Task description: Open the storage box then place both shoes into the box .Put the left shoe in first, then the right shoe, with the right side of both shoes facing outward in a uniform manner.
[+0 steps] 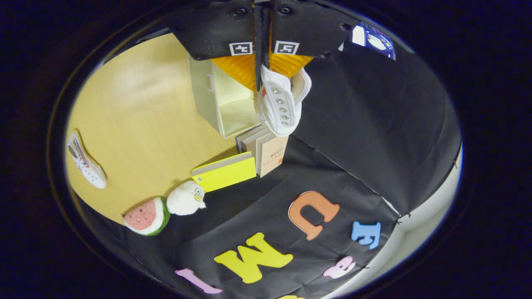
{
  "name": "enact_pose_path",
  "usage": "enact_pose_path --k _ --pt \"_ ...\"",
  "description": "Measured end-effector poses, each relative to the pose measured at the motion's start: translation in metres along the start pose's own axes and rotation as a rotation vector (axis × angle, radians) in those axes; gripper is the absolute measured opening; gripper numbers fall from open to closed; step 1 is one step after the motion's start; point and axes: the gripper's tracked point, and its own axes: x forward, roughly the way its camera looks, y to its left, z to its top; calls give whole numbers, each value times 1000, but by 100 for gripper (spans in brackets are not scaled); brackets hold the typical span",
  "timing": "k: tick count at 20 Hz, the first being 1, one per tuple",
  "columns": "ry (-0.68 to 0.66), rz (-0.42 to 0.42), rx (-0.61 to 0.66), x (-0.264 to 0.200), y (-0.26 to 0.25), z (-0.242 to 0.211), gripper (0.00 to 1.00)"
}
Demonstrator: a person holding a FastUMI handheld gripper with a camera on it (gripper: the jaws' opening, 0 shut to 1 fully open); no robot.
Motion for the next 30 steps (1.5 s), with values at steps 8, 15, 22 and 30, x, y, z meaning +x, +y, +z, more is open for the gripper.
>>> enact_pose_path --k 8,15,22,30 --pt "-88 -174 151 69 -10 -40 5" --pt "-18 -245 306 121 -24 -78 5" --pt "99 -187 247 126 -7 -99 51" --pt "49 -159 -80 74 8 -74 95"
